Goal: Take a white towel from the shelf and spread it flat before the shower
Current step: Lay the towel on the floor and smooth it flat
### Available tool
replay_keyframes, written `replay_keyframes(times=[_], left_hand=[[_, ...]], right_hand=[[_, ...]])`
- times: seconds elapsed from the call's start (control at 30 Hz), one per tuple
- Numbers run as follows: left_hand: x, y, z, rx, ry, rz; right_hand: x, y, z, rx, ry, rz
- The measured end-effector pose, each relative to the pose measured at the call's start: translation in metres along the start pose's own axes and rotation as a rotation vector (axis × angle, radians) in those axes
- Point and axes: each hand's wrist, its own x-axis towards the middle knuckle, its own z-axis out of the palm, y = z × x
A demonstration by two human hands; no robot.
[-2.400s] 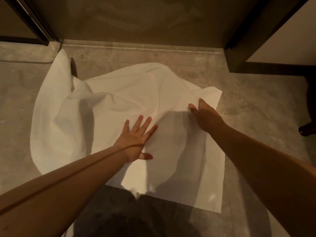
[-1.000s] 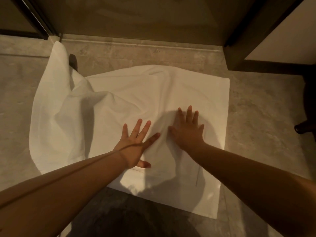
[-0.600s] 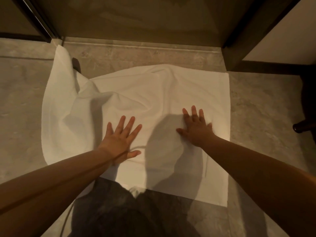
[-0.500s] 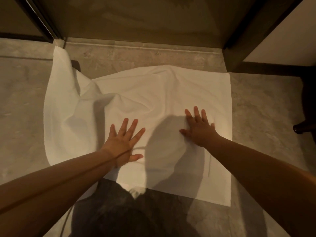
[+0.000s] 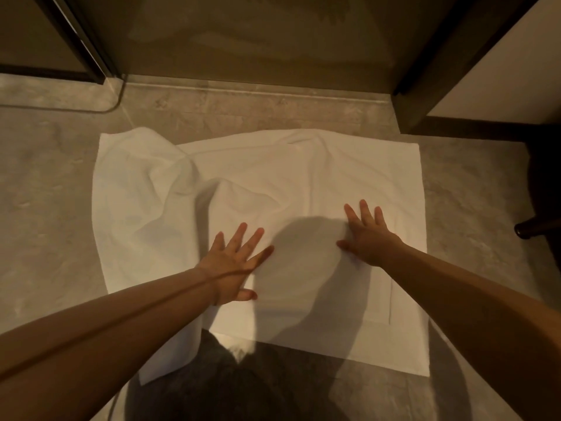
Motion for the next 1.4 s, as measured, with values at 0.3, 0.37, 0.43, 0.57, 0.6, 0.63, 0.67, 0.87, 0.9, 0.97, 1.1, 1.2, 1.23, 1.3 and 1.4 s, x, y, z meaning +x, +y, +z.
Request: replay_keyframes(times=[0.3,0.37,0.43,0.57,0.6,0.63,0.67,0.87,0.9,0.97,1.1,1.2,1.23,1.3,1.4], left_hand=[[-0.026,-0.012,0.003,0.185,0.256,-0.058],[-0.034,-0.018,0.001,0.235,0.275,-0.078],[-0.043,-0.023,0.001,0.274,0.282,-0.112],[-0.06,-0.029,0.006,0.29,0.255,-0.181],[-0.063,-0.031,0.008,0.291,0.241,-0.198],[-0.066,-0.032,0.01,0.289,0.224,-0.216],[-0.068,-0.034,0.012,0.286,0.204,-0.233],[-0.082,-0.05,0.019,0.268,0.025,-0.287],[-0.083,-0.052,0.019,0.271,-0.004,-0.289],[-0.087,-0.056,0.02,0.293,-0.041,-0.278],[-0.094,-0.069,0.021,0.328,-0.09,-0.23],[-0.097,-0.081,0.02,0.321,-0.135,-0.209],[-0.098,-0.085,0.019,0.318,-0.149,-0.205],[-0.101,-0.091,0.018,0.318,-0.176,-0.193],[-0.105,-0.102,0.012,0.371,-0.205,-0.161]], right_hand=[[-0.012,-0.07,-0.008,0.011,0.241,-0.42],[-0.02,-0.093,-0.002,-0.006,0.224,-0.55],[-0.028,-0.115,0.006,-0.073,0.162,-0.602],[-0.036,-0.142,0.022,-0.223,0.028,-0.605],[-0.036,-0.146,0.025,-0.262,0.005,-0.6],[-0.037,-0.149,0.028,-0.299,-0.007,-0.593],[-0.037,-0.15,0.029,-0.33,-0.01,-0.586],[-0.035,-0.149,0.031,-0.355,-0.036,-0.574],[-0.034,-0.149,0.031,-0.35,-0.039,-0.572],[-0.034,-0.147,0.032,-0.346,-0.043,-0.57],[-0.034,-0.14,0.032,-0.364,-0.046,-0.565],[-0.035,-0.134,0.034,-0.367,-0.054,-0.554],[-0.035,-0.132,0.035,-0.368,-0.059,-0.552],[-0.035,-0.129,0.035,-0.372,-0.07,-0.556],[-0.036,-0.125,0.033,-0.387,-0.078,-0.569]])
